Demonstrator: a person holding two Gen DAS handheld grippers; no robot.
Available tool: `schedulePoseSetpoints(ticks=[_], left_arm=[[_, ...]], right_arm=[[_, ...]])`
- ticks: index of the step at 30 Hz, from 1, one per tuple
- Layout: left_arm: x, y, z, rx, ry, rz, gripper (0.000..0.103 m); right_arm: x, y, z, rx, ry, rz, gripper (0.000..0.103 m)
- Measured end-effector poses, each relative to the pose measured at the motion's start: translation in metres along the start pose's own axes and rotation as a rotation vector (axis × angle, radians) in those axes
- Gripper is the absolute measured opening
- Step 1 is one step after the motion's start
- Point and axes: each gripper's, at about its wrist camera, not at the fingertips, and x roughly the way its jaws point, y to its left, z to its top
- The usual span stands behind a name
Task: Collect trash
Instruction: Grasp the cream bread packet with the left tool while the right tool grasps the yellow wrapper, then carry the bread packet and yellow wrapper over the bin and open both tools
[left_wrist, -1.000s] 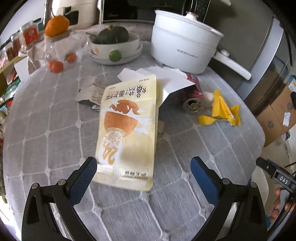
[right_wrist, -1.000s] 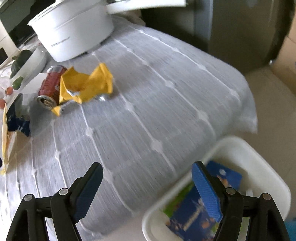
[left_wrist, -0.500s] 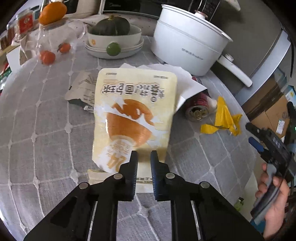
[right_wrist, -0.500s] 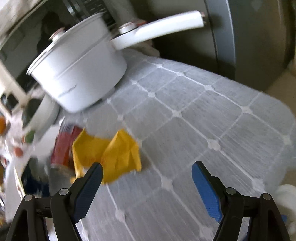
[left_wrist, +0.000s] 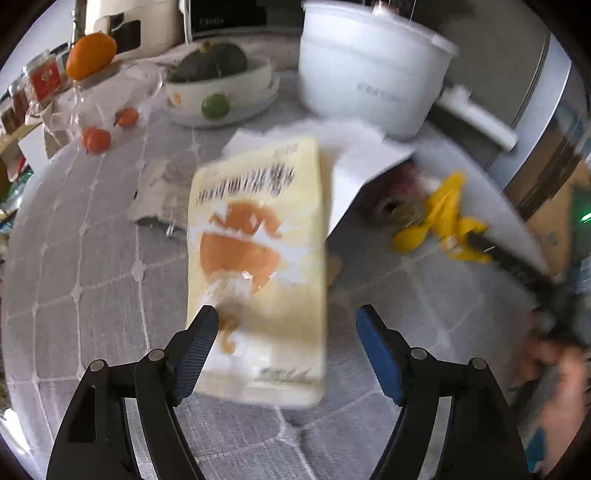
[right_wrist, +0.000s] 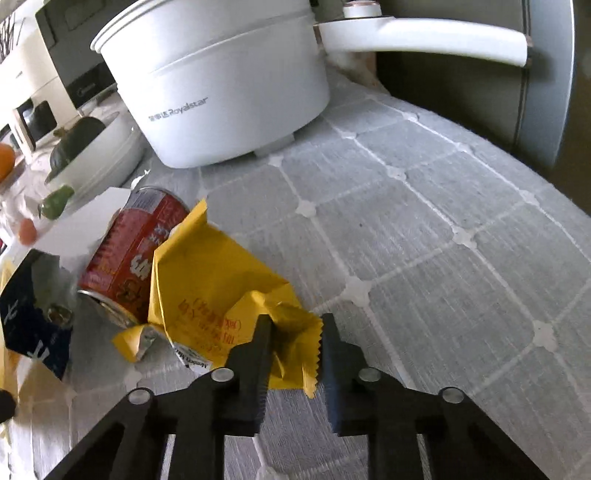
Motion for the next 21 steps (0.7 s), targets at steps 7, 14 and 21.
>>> schedulePoseSetpoints(ticks=[7,14,21], left_arm=[[0.007,0.012,-0.008,-0.004,0.019,0.035,0.057],[-0.011,0.010,-0.007,0.017,-0.031,0.061,0.010],[-0.050,0.016,-0.013,-0.029,-0.099,0.003,0.004]], right_arm=[[-0.031,-0.014,0.000,0.021,0.002,0.007,0.015],[-0.082,-0.018,-0.004,-0.005,-0.043,-0.001,0.015],[-0.126,-0.026,-0.014,0.013,-0.040,-0.037,0.015]])
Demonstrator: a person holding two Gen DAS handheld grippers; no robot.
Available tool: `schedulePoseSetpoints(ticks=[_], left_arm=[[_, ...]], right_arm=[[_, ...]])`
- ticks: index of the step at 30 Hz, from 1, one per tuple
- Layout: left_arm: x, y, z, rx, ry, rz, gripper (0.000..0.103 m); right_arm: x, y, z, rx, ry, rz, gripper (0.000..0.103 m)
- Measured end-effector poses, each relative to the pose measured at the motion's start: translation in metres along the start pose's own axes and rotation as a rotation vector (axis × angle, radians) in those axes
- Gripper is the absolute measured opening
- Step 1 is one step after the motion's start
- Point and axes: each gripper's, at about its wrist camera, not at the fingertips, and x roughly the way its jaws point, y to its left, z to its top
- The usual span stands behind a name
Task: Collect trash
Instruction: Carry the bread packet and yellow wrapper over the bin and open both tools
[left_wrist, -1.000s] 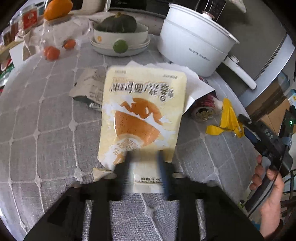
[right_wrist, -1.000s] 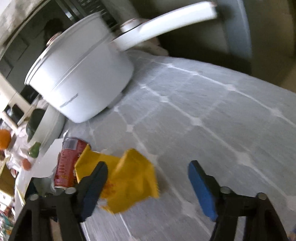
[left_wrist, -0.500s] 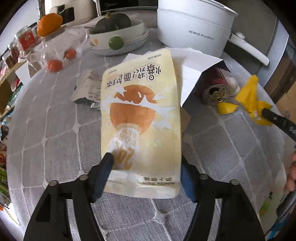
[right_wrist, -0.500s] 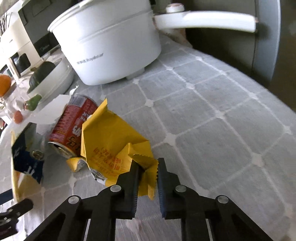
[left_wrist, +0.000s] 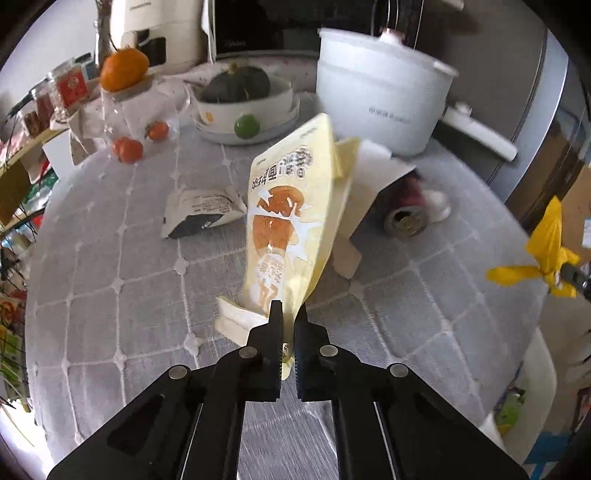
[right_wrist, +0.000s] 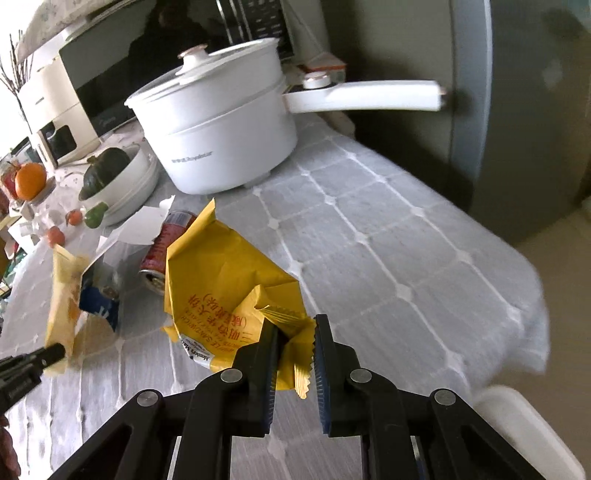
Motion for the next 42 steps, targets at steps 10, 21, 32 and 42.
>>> schedulePoseSetpoints(ticks=[10,21,32,42], left_arm=[[-0.060,-0.020,-0.010,-0.023,-0.072,-0.171,0.000],[-0.084,-0.109,-0.026,0.138,-0.056,-0.363,0.000],[-0.089,-0.221,-0.068,0.362,0.040,-0.567,0.000],[-0.054,-0.277,-0.116,0.497,0.181,-0.589,0.000]], right_arm=[[-0.058,-0.025,-0.013,0.033,-0.013,-0.055,0.015],[-0.103,-0.084,-0.036,0.090,0.039,-0.147,0.015],[-0.118,-0.136,-0.070,0.154,0.152,-0.239,0.015],[-0.131,-0.156,-0.089,0.164,0.203,-0.338,0.015]])
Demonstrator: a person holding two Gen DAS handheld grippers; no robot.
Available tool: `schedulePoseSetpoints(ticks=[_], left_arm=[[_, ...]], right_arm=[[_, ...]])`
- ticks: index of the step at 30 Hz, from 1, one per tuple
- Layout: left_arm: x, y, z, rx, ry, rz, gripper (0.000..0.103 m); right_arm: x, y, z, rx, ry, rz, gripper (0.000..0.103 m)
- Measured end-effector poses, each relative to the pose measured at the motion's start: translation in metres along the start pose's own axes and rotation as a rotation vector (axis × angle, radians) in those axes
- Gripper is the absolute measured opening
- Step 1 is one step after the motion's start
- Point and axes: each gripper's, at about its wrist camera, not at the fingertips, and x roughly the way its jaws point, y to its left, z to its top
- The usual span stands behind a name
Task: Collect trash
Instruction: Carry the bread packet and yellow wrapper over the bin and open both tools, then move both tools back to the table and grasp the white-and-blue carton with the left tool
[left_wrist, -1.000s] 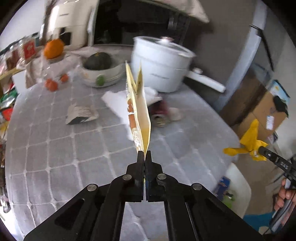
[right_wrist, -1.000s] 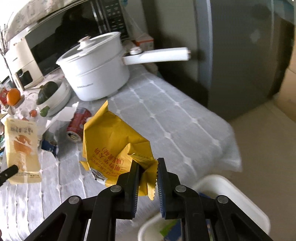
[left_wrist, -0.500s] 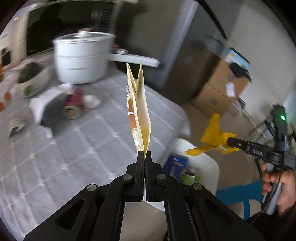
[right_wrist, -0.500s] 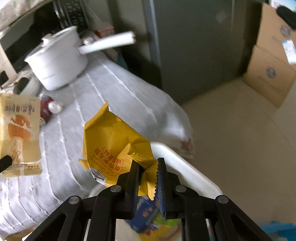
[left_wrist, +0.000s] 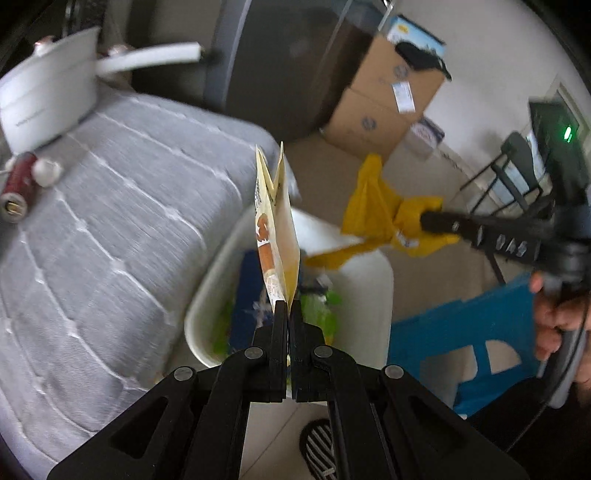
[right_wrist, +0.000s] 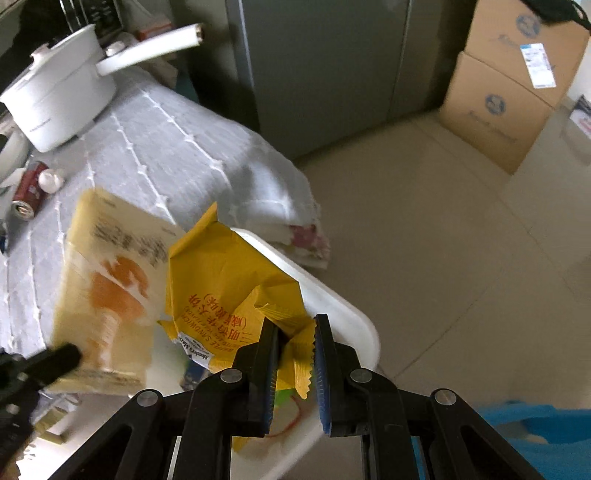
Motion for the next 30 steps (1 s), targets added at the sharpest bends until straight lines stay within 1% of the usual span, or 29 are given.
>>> schedulePoseSetpoints(ticks=[4,7,9,10,11,12,13,14,15,17,19,25,28,29,30], left_arm=[[0.020,-0.010,-0.009,0.067,0.031,0.018,0.000],[0.027,-0.011,-0.009,0.076,0.040,0.030,0.002],[0.029,-0.009,-0.009,0.067,0.048,0.037,0.010],[0.028,-0.007,-0.008,0.059,0.050,0.045,0.031],[0.028,-0.005,-0.007,0.054,0.049,0.048,0.062],[0.026,-0.003,-0.007,0.043,0.045,0.056,0.076],[0.022,0.000,-0.007,0.035,0.028,0.081,0.088],[0.017,0.001,-0.007,0.036,0.018,0.105,0.088],[0.012,0.002,-0.006,0.052,0.001,0.169,0.089],[0.005,0.005,-0.009,0.081,-0.015,0.232,0.097],[0.000,0.009,-0.009,0.089,-0.028,0.279,0.100],[-0.009,0.024,-0.011,0.060,-0.026,0.306,0.101],[-0.014,0.026,-0.010,0.055,-0.032,0.313,0.101],[-0.016,0.026,-0.010,0.053,-0.035,0.313,0.101],[-0.018,0.028,-0.010,0.047,-0.038,0.311,0.101]], right_arm=[[0.003,-0.005,-0.002,-0.002,0.012,-0.022,0.016],[0.008,-0.008,-0.003,0.003,0.034,-0.019,0.016],[0.009,-0.008,-0.003,0.000,0.042,-0.026,0.016],[0.010,-0.007,-0.003,-0.001,0.044,-0.028,0.016],[0.010,-0.007,-0.002,-0.002,0.046,-0.028,0.016],[0.010,-0.006,-0.002,-0.002,0.048,-0.029,0.016],[0.011,-0.006,-0.002,-0.003,0.051,-0.032,0.016],[0.013,-0.006,-0.002,-0.005,0.054,-0.034,0.016],[0.013,-0.005,-0.002,-0.008,0.058,-0.035,0.016],[0.014,-0.003,-0.002,-0.011,0.061,-0.037,0.016],[0.015,-0.001,-0.002,-0.015,0.067,-0.038,0.016],[0.024,0.009,-0.004,-0.037,0.107,-0.042,0.017],[0.026,0.013,-0.004,-0.033,0.120,-0.037,0.019],[0.026,0.014,-0.004,-0.027,0.125,-0.031,0.027],[0.027,0.015,-0.003,-0.016,0.130,-0.022,0.042]])
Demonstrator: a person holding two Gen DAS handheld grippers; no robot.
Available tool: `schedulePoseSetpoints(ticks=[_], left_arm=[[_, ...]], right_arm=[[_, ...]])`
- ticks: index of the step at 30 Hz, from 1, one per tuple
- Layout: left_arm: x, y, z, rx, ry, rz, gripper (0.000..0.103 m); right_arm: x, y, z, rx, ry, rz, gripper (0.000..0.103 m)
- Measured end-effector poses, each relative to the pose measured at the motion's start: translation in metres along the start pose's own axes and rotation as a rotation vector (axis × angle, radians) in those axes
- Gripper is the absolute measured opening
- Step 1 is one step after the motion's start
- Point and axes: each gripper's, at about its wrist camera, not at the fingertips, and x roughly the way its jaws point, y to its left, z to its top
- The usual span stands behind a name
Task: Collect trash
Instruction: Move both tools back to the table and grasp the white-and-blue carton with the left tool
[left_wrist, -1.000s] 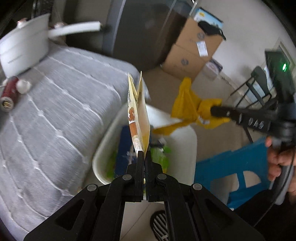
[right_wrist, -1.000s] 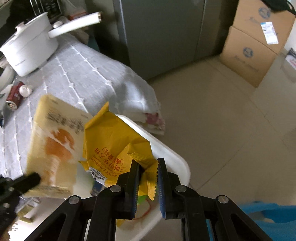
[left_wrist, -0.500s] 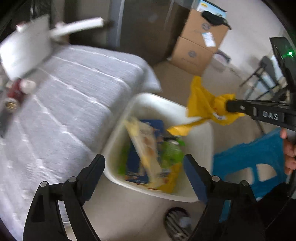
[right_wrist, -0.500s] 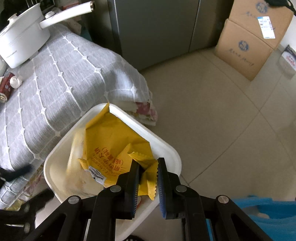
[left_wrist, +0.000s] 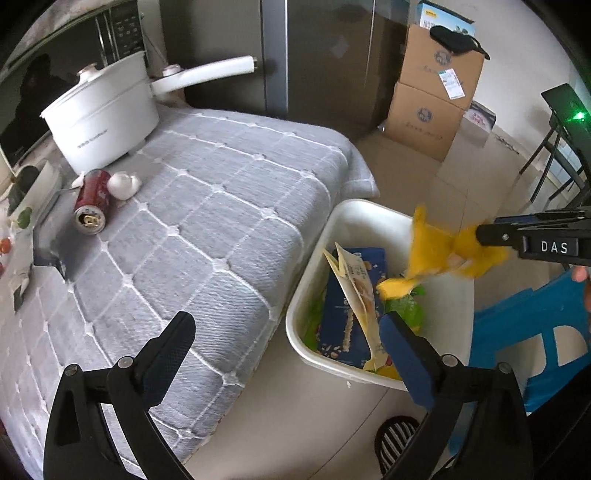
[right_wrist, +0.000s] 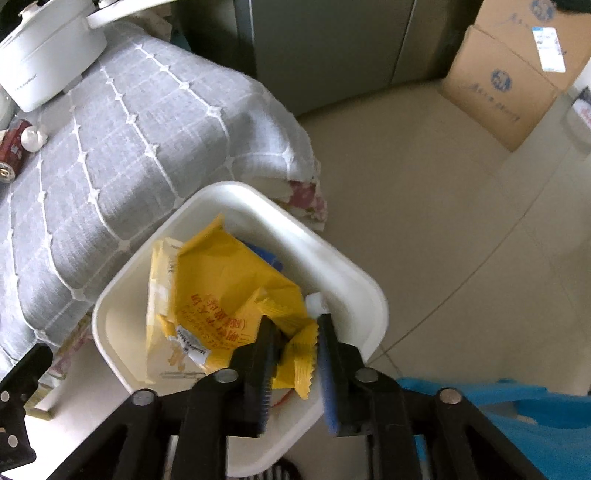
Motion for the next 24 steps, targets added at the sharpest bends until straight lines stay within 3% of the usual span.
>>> schedulePoseSetpoints(ticks=[2,10,15,24], left_arm=[[-0.002,0.003,0.000,-0.008,-0.002,-0.003,0.101],[-0.006,0.016,-0.004,-0.029,-0.006,0.003,0.101],[-0.010,0.033,-0.007,-0.053,-0.011,0.016,0.101],[-0.025,0.091,-0.015,-0.190,-0.026,0.073,0.101]], right_arm=[[-0.002,0.001,0.001,0.013,-0.006,0.014,0.058],[-0.006,0.014,0.003,-0.001,-0.024,0.008,0.064],[-0.009,0.019,0.006,0.019,-0.037,0.011,0.073],[-0.010,0.052,0.018,-0.011,-0.079,0.021,0.082]])
